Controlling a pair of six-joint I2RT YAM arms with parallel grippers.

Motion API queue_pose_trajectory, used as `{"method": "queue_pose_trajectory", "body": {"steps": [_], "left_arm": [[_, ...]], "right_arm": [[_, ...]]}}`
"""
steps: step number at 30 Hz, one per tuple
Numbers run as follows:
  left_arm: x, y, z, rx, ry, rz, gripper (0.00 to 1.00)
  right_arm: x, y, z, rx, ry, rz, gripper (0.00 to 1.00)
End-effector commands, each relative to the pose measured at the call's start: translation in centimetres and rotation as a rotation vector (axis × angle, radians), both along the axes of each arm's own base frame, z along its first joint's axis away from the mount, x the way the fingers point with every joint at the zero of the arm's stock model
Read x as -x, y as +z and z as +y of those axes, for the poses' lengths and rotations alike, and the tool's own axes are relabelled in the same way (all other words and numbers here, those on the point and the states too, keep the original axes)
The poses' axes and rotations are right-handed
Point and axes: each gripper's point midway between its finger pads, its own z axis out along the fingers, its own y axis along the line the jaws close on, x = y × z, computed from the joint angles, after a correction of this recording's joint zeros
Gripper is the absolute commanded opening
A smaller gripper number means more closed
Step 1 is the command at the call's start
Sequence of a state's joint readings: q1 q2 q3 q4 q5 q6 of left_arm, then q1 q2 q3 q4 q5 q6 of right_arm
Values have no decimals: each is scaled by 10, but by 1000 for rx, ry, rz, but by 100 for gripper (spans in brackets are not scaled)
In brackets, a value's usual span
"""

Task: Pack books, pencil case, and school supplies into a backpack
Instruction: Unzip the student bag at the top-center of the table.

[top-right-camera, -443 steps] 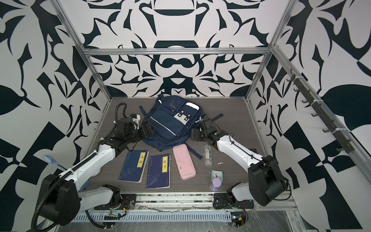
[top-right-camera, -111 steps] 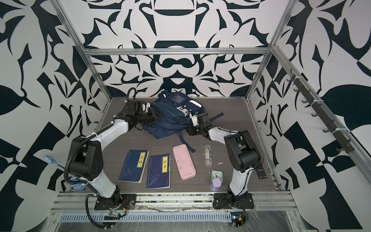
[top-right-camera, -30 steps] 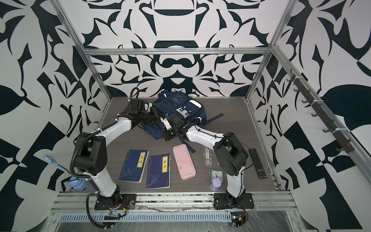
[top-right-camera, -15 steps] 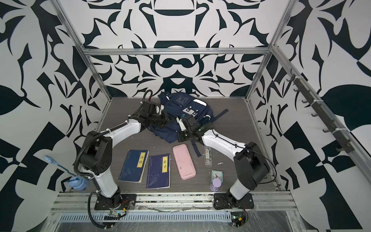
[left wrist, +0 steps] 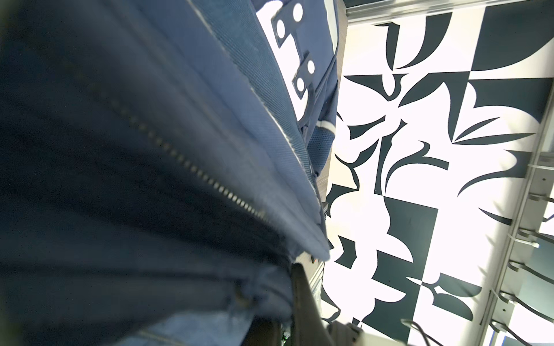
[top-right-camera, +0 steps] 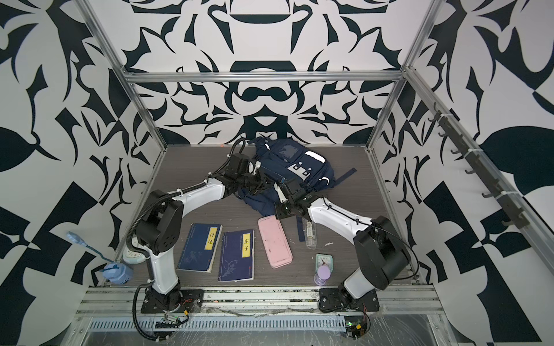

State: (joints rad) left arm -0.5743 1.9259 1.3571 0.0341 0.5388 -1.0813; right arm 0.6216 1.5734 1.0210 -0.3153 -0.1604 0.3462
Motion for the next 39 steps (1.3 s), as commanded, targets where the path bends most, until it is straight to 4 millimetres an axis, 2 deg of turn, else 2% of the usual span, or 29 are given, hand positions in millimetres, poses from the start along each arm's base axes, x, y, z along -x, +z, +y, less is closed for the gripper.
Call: {"method": "queue_pose_trajectory", "body": {"steps": [1, 4, 5, 10, 13, 17, 21, 24, 28, 30, 32, 39], "left_arm": [[2, 28, -10, 71, -36, -60, 2], [0, 31, 0, 68, -23, -68, 4], [-2, 31, 6, 64, -14, -70, 8], [-13, 27, 55, -25, 55, -89, 37], [-21, 22, 87, -82, 94, -95, 50], [-38, 24, 115, -127, 134, -121, 53], [-61, 23, 119, -235, 105, -151, 54], [-80, 8, 119, -322, 68, -152, 57], [-98, -15, 114, -389, 2, -143, 57], [-108, -21, 116, -432, -12, -158, 57], [-113, -29, 118, -472, -29, -150, 56], [-128, -31, 112, -487, -56, -185, 55]], "right_arm": [[-17, 20, 33, -97, 40, -26, 0], [-30, 14, 41, -86, 31, -22, 0], [-33, 15, 43, -91, 28, -24, 0], [-34, 22, 37, -98, 5, -54, 0], [-29, 23, 34, -99, 4, -53, 0], [-22, 23, 28, -89, 4, -44, 0], [-15, 23, 20, -79, -8, -41, 0], [-12, 23, 16, -74, -11, -43, 0], [-10, 24, 14, -71, -12, -43, 0], [-9, 23, 14, -71, -11, -43, 0], [-9, 22, 14, -70, -10, -39, 0], [-9, 19, 16, -69, -6, -30, 0]]}}
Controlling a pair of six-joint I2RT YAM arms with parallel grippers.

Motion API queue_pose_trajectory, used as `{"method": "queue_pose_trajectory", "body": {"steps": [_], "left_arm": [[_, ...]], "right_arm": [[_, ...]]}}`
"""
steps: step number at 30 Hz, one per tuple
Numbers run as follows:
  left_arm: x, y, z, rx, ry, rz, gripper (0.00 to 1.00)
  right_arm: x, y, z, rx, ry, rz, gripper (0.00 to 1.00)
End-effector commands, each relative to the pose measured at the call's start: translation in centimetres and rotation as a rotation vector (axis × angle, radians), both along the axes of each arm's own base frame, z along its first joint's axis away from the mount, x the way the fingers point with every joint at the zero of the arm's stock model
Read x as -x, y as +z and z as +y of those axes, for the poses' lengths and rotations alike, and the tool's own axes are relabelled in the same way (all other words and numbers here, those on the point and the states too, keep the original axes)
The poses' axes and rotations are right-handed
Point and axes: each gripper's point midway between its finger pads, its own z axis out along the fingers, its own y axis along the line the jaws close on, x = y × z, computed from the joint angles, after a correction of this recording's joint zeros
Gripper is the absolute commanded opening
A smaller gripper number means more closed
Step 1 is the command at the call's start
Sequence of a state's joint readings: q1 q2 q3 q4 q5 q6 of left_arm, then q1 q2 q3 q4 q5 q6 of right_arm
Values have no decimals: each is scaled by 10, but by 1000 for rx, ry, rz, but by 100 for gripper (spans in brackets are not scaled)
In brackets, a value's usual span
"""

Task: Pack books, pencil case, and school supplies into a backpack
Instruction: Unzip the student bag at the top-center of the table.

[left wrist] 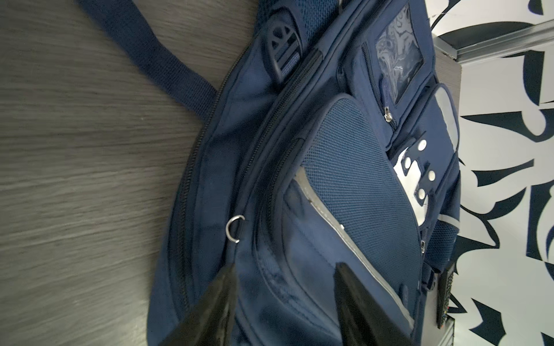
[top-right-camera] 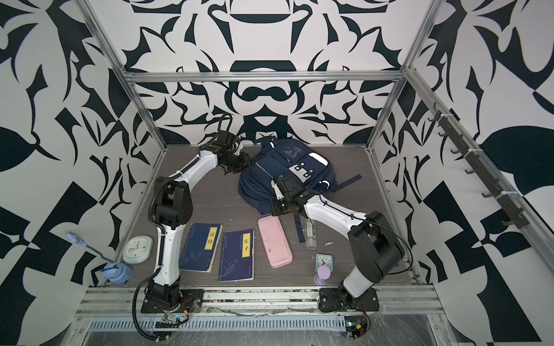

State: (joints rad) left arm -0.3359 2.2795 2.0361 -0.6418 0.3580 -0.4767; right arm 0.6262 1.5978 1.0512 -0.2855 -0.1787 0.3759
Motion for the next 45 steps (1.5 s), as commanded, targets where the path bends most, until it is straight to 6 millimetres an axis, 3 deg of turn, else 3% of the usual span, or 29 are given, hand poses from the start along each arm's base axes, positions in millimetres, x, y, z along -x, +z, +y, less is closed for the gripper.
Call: {"method": "queue_pose_trajectory", "body": {"steps": [1, 6, 16, 28, 33, 36, 39, 45], "left_arm": [[3, -2, -1, -31, -44, 14, 54], [-1, -12, -11, 9, -69, 41, 50], [-3, -23, -9, -19, -63, 60, 49], [-9, -28, -24, 73, -77, 83, 36], [-10, -21, -27, 127, -69, 82, 12], [-13, -12, -18, 160, -21, 72, 0], [-14, -1, 2, 230, 68, 49, 0], [-1, 4, 69, 352, 332, 4, 0]], "right_arm": [[-1, 13, 4, -27, 2, -25, 0], [-2, 15, 6, -32, 2, -25, 0], [-3, 17, 7, -36, 4, -25, 0], [-6, 19, 10, -35, 10, -27, 0], [-7, 23, 11, -37, 17, -30, 0], [-7, 25, 16, -38, 37, -32, 0], [-5, 25, 20, -29, 56, -32, 0], [-5, 23, 30, -21, 95, -22, 0]]}}
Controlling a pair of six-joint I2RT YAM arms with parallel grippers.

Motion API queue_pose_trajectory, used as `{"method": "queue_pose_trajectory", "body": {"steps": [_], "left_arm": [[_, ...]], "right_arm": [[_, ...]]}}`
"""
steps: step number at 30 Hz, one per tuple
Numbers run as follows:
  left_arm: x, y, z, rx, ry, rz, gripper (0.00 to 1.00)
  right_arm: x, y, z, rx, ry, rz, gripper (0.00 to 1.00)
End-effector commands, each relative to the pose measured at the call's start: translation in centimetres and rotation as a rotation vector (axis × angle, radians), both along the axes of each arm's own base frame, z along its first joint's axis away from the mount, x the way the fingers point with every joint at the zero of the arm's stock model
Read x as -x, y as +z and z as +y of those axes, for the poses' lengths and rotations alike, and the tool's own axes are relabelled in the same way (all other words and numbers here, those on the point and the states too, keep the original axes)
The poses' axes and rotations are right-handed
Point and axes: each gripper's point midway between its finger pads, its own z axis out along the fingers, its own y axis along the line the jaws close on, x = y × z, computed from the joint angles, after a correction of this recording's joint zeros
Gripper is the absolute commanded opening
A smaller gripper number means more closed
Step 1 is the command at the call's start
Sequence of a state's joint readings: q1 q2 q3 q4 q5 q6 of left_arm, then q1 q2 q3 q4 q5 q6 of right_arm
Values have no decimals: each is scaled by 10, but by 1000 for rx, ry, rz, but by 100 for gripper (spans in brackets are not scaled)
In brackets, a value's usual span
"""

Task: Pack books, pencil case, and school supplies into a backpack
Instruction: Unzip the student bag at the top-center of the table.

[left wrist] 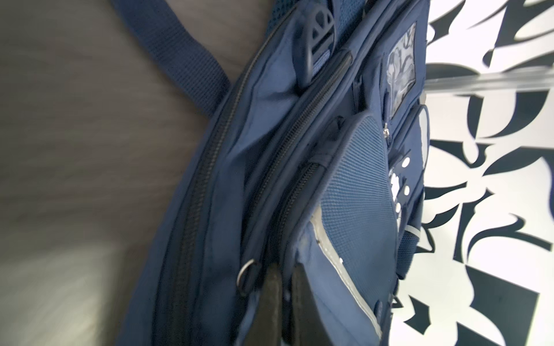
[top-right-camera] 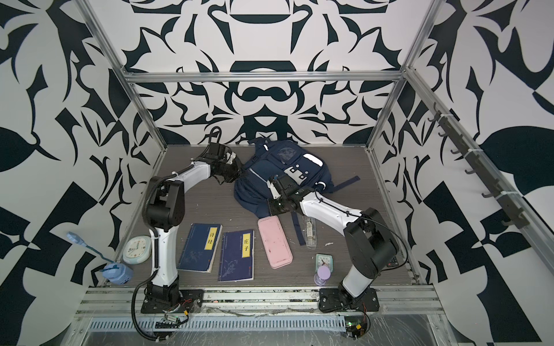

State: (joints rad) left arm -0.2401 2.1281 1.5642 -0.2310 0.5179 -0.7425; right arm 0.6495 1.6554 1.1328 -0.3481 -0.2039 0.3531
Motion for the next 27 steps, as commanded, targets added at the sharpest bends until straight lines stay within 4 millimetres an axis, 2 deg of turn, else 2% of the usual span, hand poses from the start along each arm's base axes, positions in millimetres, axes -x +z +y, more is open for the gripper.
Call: {"method": "queue_pose_trajectory", "body": {"steps": [1, 4, 7, 12, 20, 27], "left_arm": [[-17, 36, 43, 109, 210, -100, 0], [-4, 32, 66, 142, 328, -114, 0], [5, 29, 75, 173, 401, -129, 0], [1, 34, 65, 271, 411, -131, 0], [-3, 53, 44, 302, 378, -162, 0], [-2, 50, 43, 303, 377, -154, 0]], "right_arm": [[-7, 22, 17, -40, 49, -48, 0], [-5, 19, 29, -39, 83, -39, 0], [1, 14, 43, -30, 131, -27, 0], [13, 3, 65, 4, 212, 1, 0], [23, 4, 106, -1, 302, 7, 0], [9, 14, 143, -66, 290, -1, 0]]}}
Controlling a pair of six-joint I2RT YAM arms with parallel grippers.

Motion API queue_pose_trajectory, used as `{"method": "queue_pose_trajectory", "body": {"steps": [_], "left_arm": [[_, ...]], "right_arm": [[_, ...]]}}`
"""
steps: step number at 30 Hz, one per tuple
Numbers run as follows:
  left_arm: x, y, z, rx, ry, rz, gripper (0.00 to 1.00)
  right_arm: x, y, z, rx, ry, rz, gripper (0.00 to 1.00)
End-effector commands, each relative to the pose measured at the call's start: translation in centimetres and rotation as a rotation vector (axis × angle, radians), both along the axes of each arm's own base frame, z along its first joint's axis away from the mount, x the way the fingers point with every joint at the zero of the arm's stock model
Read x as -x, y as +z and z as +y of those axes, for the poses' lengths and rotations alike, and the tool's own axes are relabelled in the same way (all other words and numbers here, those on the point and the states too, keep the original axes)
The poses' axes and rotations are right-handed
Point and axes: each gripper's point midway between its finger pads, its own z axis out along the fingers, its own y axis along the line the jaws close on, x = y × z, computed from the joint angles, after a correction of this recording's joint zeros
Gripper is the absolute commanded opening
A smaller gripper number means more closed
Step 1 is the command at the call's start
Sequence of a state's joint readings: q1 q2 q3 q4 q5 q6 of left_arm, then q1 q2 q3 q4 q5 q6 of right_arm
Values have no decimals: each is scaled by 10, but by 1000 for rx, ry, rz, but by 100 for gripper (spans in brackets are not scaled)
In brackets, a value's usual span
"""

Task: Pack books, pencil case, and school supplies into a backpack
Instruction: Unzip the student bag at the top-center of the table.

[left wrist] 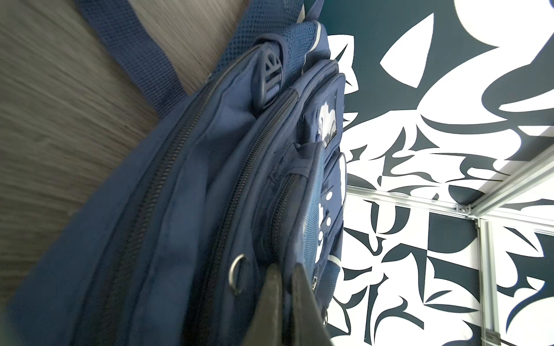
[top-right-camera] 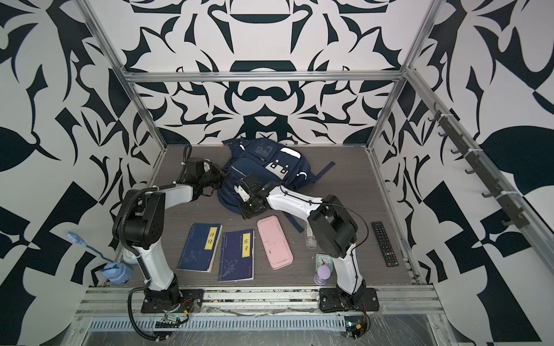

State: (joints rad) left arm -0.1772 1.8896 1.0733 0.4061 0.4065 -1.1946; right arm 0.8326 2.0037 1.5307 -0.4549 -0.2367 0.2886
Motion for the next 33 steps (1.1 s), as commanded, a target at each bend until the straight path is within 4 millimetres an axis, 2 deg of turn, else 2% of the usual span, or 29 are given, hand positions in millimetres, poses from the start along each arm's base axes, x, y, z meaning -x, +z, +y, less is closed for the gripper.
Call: {"method": "queue_pose_trajectory", "body": {"steps": [1, 5, 8, 12, 16, 19, 22, 25, 29, 33], "left_arm": [[-9, 22, -9, 35, -10, -68, 0], [-8, 21, -9, 32, -10, -68, 0], [-6, 21, -4, 25, -1, -70, 0], [-4, 18, 16, 31, 57, -77, 0], [3, 15, 40, 56, 172, -100, 0], [10, 12, 40, 48, 214, -108, 0], [13, 14, 27, 38, 224, -123, 0], [12, 18, 4, 54, 214, -141, 0], [10, 26, -35, 88, 173, -154, 0], [11, 29, -62, 106, 145, -156, 0]], "right_arm": [[-3, 34, 33, -119, 25, -19, 0], [-19, 39, 50, -165, -15, -28, 0], [-29, 41, 50, -165, -44, -42, 0], [-39, 49, 38, -180, -73, -48, 0], [-46, 52, 17, -173, -96, -54, 0], [-50, 55, -2, -165, -114, -55, 0], [-53, 62, -20, -158, -124, -65, 0], [-50, 66, -34, -137, -124, -69, 0], [-41, 64, -53, -99, -125, -66, 0], [-31, 55, -61, -71, -126, -34, 0]]}}
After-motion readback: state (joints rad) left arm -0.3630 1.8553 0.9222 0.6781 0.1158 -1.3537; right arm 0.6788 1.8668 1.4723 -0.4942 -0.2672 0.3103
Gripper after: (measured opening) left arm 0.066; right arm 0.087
